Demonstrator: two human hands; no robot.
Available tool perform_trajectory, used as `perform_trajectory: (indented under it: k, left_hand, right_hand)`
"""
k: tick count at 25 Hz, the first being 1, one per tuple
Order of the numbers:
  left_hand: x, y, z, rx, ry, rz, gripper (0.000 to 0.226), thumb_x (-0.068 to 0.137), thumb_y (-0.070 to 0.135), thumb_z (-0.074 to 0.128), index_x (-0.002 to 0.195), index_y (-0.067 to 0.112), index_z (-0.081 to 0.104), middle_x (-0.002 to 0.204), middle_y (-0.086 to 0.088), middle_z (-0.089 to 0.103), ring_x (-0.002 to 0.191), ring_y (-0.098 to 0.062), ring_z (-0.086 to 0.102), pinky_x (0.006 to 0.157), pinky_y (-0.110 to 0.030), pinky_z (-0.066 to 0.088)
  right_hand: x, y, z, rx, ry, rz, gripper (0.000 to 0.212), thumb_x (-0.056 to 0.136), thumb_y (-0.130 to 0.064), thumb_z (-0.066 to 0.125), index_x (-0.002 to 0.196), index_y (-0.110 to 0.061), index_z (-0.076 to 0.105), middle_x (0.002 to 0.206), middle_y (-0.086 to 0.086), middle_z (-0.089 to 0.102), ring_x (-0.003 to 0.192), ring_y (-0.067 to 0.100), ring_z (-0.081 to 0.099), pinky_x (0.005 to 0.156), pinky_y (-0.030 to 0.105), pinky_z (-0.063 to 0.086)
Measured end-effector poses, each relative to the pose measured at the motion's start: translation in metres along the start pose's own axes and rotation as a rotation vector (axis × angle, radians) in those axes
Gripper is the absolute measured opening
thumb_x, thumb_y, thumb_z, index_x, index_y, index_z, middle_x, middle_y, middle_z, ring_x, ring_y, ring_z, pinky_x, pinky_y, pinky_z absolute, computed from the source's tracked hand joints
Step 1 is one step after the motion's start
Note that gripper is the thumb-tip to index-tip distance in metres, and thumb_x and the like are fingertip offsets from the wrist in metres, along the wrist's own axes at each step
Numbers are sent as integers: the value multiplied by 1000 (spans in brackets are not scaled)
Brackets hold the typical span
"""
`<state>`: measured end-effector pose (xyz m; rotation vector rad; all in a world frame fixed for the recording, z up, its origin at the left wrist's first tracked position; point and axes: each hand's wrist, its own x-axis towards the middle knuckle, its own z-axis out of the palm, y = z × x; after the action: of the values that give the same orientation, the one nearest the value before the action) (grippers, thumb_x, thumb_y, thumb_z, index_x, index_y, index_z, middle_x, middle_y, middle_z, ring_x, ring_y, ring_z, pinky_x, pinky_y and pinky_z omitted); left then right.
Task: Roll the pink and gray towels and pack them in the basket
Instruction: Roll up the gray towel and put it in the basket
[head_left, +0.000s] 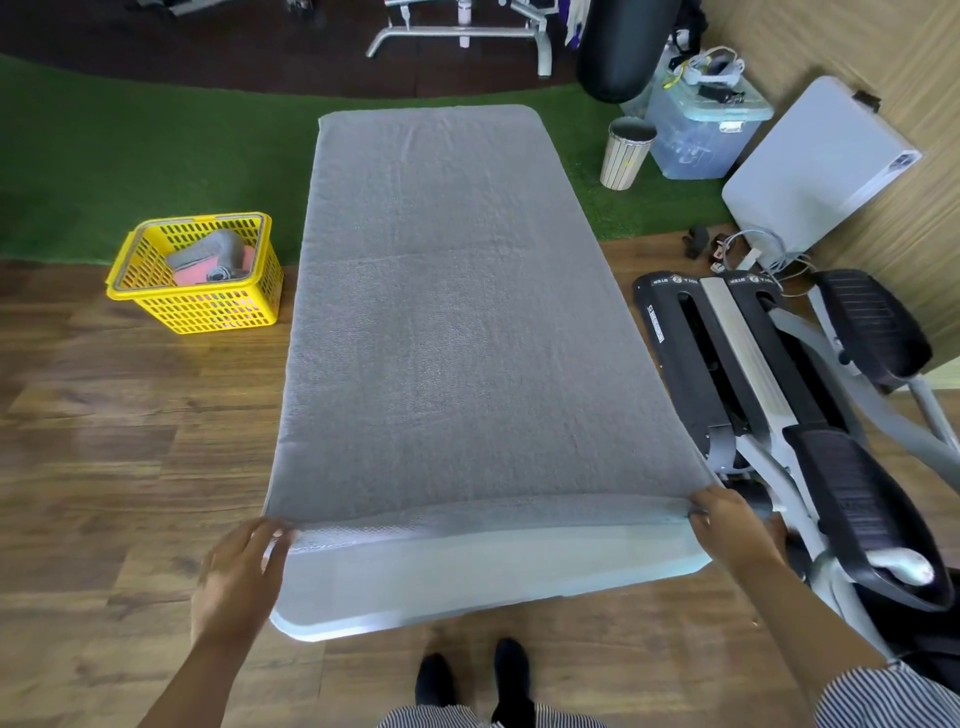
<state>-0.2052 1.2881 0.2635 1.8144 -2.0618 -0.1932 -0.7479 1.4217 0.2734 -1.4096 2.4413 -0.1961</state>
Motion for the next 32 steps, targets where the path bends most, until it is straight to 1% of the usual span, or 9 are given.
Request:
perform_trajectory:
  k: [2,4,10,14,17,20,24,29,32]
  left_hand:
    - [-2,-21,6,57,7,206,37,83,31,45,102,8,66,107,-10,65,96,-29,57,89,-59,42]
    - [-1,-30,5,128,-43,250,39,81,28,39,110,13,62,112,-8,63,99,-24,54,93,-64,35]
    - [10,-34,-10,275,-189,245,54,64,7,28,104,24,61,83,0,65,77,-25,68,71,-54,44]
    - [17,-34,-5,215,-151,159,47,70,-6,51,107,19,65,99,-5,67,82,-32,67,72,-57,47]
    - [17,-14,-2,95,-53,118,43,65,-17,63,98,9,67,102,-9,68,82,-37,65,72,-52,48]
    - [13,-2,-1,47,43,256,29,74,13,47,89,6,71,93,-7,69,88,-25,58,75,-42,47]
    - [12,-9,9,151,-17,264,39,75,22,41,96,9,71,95,-5,69,92,-24,57,83,-43,43]
    - [10,-13,6,256,-115,240,53,62,3,30,101,16,62,92,-2,68,87,-27,60,78,-52,44]
    - [5,-15,-2,260,-130,274,52,59,6,27,98,21,59,85,2,67,80,-26,60,74,-53,44]
  right_hand:
    - [1,-2,0,-12,-9,15,9,73,9,56,74,5,64,76,17,61,76,34,53,63,34,41]
    - [1,-4,-1,-24,-25,36,10,74,7,55,74,4,64,77,16,61,76,34,53,63,33,40]
    - [4,-7,-5,-72,-76,33,11,77,3,52,69,4,60,68,11,52,66,29,49,58,29,34]
    - [6,-3,1,-106,-19,-19,12,74,-5,50,73,1,61,78,14,56,75,33,53,65,40,48]
    - [3,-9,0,-158,31,-25,24,65,13,62,83,-2,61,88,14,58,79,36,57,57,42,51]
    - [-7,-20,-1,-105,65,-37,31,58,23,62,80,2,66,81,16,62,71,39,61,49,39,48]
    - [-2,-16,2,-33,55,-51,39,63,19,62,98,1,67,100,15,64,91,38,59,69,39,51]
    - [5,-17,-2,-143,-9,-50,9,68,6,59,66,0,65,72,14,61,70,36,58,58,39,43]
    - [6,-3,9,-187,-85,-79,24,65,-11,47,42,-9,52,48,7,51,46,29,53,41,34,44]
